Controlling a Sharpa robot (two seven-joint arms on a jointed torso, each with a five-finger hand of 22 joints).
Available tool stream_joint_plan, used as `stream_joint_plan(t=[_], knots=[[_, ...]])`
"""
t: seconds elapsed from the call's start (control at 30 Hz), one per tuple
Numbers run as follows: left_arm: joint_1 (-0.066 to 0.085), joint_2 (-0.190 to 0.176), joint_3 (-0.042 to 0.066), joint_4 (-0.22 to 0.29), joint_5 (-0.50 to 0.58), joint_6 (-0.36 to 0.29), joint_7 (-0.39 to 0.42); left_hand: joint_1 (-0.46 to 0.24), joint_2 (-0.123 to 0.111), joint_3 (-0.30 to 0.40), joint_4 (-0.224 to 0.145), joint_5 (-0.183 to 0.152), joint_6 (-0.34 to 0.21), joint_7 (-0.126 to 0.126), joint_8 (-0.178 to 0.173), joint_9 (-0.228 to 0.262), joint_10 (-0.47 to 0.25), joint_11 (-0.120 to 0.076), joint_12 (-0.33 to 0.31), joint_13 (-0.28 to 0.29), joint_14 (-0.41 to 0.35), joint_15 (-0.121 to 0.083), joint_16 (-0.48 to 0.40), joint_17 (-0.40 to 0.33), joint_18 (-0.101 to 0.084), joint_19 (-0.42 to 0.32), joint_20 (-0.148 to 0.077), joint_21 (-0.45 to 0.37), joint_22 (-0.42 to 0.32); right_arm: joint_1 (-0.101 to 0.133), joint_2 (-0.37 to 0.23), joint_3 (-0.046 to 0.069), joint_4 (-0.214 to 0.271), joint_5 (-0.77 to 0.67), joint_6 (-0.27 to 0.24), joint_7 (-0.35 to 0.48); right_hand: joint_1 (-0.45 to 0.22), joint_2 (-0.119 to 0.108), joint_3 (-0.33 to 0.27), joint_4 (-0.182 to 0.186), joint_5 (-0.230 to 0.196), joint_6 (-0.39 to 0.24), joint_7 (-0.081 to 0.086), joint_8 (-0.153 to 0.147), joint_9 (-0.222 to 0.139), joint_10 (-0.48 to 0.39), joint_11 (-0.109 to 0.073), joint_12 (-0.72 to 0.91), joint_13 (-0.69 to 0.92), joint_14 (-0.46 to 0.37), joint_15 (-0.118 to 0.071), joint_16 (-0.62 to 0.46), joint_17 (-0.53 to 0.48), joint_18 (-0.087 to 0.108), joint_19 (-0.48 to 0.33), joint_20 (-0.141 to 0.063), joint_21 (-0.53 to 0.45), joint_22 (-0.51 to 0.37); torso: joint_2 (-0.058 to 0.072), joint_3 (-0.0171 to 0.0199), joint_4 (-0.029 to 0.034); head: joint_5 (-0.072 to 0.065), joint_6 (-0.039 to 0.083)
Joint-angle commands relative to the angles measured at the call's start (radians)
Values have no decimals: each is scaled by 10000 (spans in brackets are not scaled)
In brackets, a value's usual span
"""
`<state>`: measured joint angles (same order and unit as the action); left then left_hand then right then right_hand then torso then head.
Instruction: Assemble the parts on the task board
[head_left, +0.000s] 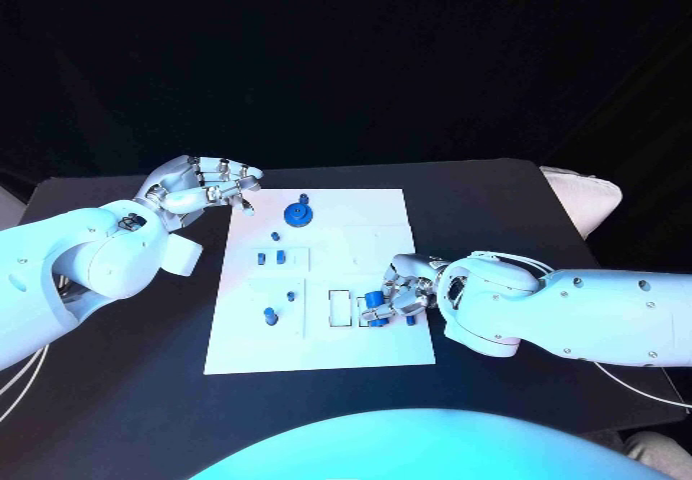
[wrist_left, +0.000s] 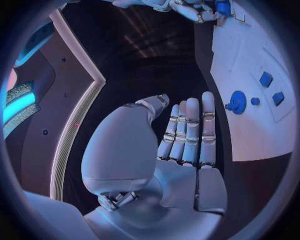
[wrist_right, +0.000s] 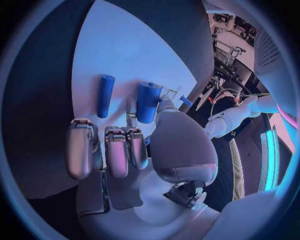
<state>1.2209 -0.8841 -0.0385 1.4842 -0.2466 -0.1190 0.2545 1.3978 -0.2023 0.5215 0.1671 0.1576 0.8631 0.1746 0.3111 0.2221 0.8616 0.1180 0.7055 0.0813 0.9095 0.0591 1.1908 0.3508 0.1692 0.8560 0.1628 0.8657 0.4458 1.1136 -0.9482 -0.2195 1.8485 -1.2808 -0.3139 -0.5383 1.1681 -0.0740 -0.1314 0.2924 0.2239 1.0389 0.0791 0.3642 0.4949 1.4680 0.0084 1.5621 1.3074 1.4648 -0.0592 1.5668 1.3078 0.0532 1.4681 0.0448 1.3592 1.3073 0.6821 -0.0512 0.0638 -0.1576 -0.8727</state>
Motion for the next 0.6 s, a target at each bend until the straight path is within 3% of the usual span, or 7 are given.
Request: stream_joint_plan(t=[0.03, 0.23, 0.27, 0.3, 0.43, 0.6], knots=[[3, 11, 7, 38, 44, 65, 83, 31, 43, -62, 22, 10, 38, 60, -42, -15, 45, 30, -47, -8, 7, 15, -51, -8, 129, 82, -2, -34, -12, -87, 99, -50, -58, -278, 278, -118, -6, 44, -68, 16, 55, -107, -18, -86, -49, 931, -59, -30, 2497, 1060, -35, 40, 2630, -165, 677, -49, -75, 2116, 2, -1, -16, 4, 1], [3, 8, 7, 50, 57, 63, 71, 31, 43, -62, 22, 10, 38, 60, -42, -15, 45, 30, -47, -8, 7, 15, -51, -8, 129, 82, -2, -34, -12, -98, 149, -50, -94, -283, 268, -127, 320, 142, -54, -7, 775, -210, 17, -132, -35, 891, -26, -82, 2448, 1060, -5, 40, 2630, -157, 655, -21, -120, 2127, 6, 0, -7, 12, 1], [3, 6, 7, 50, 59, 61, 69, 31, 43, -62, 22, 10, 38, 60, -42, -15, 45, 30, -47, -8, 7, 15, -51, -8, 129, 82, -2, -34, -12, -99, 139, -50, -89, -251, 187, -122, 501, 187, -15, -20, 1183, -221, 17, -145, -36, 894, -26, -80, 2452, 1060, -6, 40, 2630, -161, 658, -18, -91, 2137, 5, 1, -6, 16, 1], [3, 4, 7, 50, 59, 61, 68, 31, 43, -62, 22, 10, 38, 60, -42, -15, 45, 30, -47, -8, 7, 15, -51, -8, 129, 82, -2, -34, -12, -99, 130, -50, -84, -217, 130, -118, 596, 224, 20, -28, 1306, -215, 12, -147, -37, 898, -30, -75, 2459, 1060, -7, 40, 2630, -162, 658, -18, -84, 2139, 0, 3, -10, 19, 1], [4, -2, 7, 50, 61, 64, 60, 26, 46, -68, 31, 10, 44, 59, -45, -14, 47, 30, -49, -6, 7, 16, -51, -7, 129, 83, -1, -38, -14, -100, -41, -49, 48, 569, -353, -90, 1066, 457, 299, -34, 1643, -108, -43, -140, -50, 917, -76, -56, 2484, 1060, -39, 40, 2630, -171, 670, -34, -14, 2156, -6, 8, -10, 50, 1], [4, -4, 7, 58, 111, 90, 15, 26, 46, -68, 31, 10, 44, 59, -45, -14, 47, 30, -49, -6, 7, 16, -51, -7, 129, 83, -1, -38, -14, -40, -338, -45, 320, 2271, -704, -50, 1213, 536, 473, -16, 1904, -22, -90, -135, -68, 942, -120, -26, 2518, 1060, -76, 40, 2630, -184, 686, -63, 73, 2176, -16, 4, -15, 59, 1]])
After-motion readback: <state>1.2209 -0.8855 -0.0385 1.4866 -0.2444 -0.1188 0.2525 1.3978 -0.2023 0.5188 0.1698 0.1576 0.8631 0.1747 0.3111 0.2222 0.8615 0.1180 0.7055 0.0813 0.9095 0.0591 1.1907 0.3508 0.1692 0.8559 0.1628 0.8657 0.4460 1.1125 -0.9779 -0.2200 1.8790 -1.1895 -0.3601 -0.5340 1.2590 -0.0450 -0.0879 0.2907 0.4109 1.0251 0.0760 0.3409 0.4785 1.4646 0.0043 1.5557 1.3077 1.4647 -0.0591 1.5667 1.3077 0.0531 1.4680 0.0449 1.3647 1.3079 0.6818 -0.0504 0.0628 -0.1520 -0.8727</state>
